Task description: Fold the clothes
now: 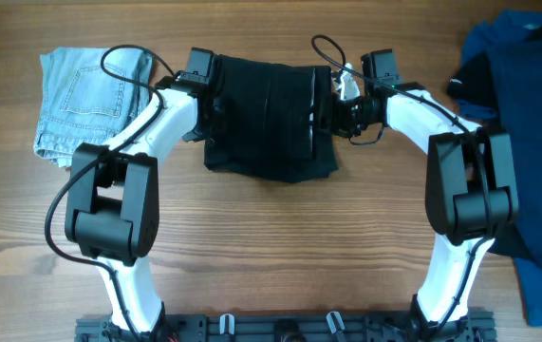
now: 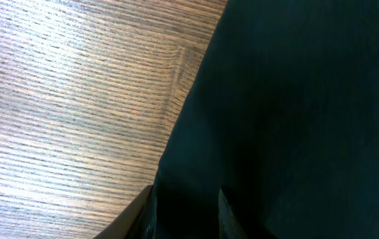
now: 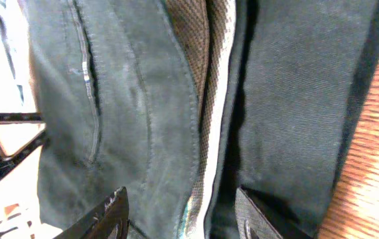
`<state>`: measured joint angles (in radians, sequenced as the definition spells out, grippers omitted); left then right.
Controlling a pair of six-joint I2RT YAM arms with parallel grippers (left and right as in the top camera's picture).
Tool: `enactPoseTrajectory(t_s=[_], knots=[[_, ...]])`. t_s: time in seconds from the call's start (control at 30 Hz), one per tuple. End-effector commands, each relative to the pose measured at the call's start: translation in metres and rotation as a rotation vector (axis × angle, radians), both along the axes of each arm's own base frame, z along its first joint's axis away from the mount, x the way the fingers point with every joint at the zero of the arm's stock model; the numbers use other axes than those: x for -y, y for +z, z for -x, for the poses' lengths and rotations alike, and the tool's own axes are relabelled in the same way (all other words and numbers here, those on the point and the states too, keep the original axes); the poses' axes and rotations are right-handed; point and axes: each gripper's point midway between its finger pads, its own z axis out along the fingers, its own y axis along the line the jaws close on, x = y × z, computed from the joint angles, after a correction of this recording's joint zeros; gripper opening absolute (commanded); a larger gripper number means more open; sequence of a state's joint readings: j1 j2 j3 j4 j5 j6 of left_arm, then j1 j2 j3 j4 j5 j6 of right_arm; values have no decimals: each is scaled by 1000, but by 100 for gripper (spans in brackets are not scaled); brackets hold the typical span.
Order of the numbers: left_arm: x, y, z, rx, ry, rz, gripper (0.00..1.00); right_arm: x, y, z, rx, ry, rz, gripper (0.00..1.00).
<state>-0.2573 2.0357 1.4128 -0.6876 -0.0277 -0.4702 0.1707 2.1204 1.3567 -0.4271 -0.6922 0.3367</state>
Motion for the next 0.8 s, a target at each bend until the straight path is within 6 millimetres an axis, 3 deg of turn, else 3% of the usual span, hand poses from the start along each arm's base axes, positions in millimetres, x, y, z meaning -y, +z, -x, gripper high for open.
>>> enactPoseTrajectory(t_s=[0.0,0.13,0.2,0.23,0.27,0.3,0.37,0.5,0.6,0.63,0.67,0.77], knots=[[7,-5,4,-16,-6,15,30,-17,14,-4,67,18,58,50],[6,-6,5,-19,-6,14,31,-29,2,-3,103,10,188,46],[6,-6,5,-20,-5,13,31,-29,2,-4,105,1,196,33],[6,-6,5,-19,-5,13,31,-27,2,-6,106,-12,196,25],[6,-6,5,-19,-5,13,31,-26,3,-8,112,-14,196,9],[6,-6,5,-19,-6,13,31,-25,3,-9,116,-18,197,4],[6,-6,5,-19,-6,13,31,-19,8,-14,132,-31,202,4],[4,-6,4,-16,-4,3,31,10,38,-18,169,-63,224,4],[4,-6,4,-15,-2,-1,31,22,34,-10,133,-69,275,4],[4,-6,4,-15,-2,-1,27,23,32,-9,135,-61,286,4],[4,-6,4,-15,-2,-1,6,25,32,-10,137,-66,296,4],[3,-4,4,-15,-26,-8,4,31,30,-13,129,-106,326,4]])
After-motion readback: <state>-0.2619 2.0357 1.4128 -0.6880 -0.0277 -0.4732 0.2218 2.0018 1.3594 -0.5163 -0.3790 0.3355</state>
